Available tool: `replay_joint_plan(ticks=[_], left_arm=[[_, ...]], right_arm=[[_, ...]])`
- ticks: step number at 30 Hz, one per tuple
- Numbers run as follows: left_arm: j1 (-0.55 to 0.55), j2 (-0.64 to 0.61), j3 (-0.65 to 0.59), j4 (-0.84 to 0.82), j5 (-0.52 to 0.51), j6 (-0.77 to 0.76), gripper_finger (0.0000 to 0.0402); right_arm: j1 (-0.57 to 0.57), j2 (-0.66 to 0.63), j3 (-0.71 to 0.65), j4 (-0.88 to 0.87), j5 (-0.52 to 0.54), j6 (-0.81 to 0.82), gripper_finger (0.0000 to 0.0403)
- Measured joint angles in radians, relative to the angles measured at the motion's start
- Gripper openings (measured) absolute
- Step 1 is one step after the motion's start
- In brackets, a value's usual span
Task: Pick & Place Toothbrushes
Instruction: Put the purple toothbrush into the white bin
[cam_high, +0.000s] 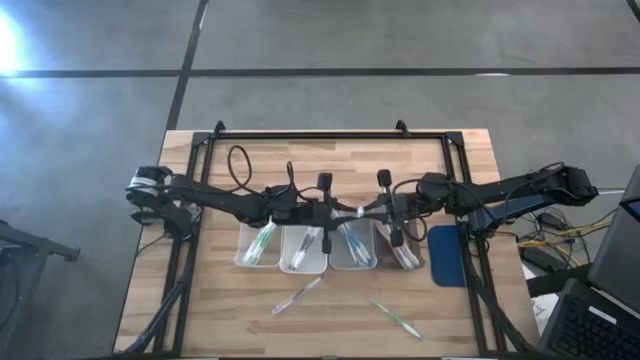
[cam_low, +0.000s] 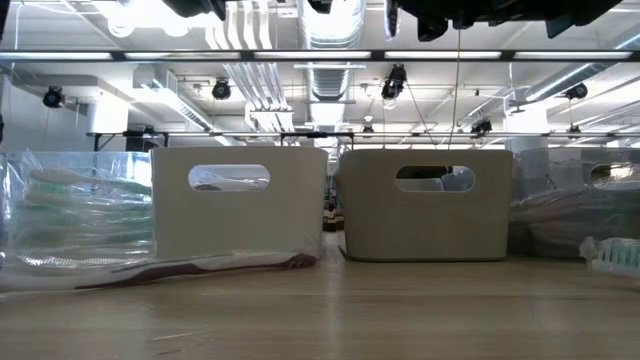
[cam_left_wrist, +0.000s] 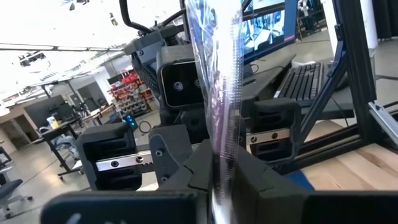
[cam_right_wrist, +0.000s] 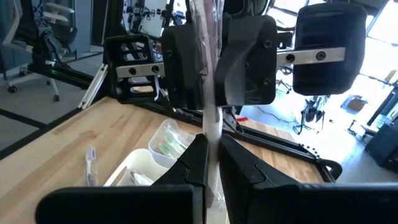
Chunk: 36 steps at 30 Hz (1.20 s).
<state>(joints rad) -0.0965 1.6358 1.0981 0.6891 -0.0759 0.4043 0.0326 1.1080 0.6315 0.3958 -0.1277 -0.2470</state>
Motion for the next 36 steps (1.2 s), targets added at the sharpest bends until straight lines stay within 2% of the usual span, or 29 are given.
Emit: replay_joint_plan(ticks=[5,9,19,23,26,31,36], left_arm=[[0.000,0.000,0.001,0.000,0.000,-0.015,0.0029],[0.000,-0.001,0.004,-0.024,0.001,-0.014,0.0037],[-0.001,-0.003,0.005,-0.037,0.003,-0.017,0.0031],[-0.001,-0.004,0.017,-0.084,-0.010,-0.066,0.0034],[-0.002,-0.016,0.053,-0.224,-0.013,-0.093,0.0030],[-0.010,-0.036,0.156,-0.517,-0.060,-0.179,0.0032],[-0.025,-0.038,0.312,-0.878,-0.154,-0.315,0.0032]], right_arm=[[0.000,0.000,0.000,-0.002,0.000,0.004,0.0019],[0.000,0.000,0.000,-0.008,0.000,0.012,0.0036],[0.000,0.000,-0.001,-0.020,0.023,0.042,0.0117],[-0.001,-0.010,0.001,-0.058,0.036,0.039,0.0157],[0.000,-0.043,0.004,-0.114,0.104,0.031,0.0187],[-0.001,-0.149,0.042,-0.363,0.234,0.074,0.0222],[-0.001,-0.256,0.055,-0.544,0.240,0.226,0.0241]])
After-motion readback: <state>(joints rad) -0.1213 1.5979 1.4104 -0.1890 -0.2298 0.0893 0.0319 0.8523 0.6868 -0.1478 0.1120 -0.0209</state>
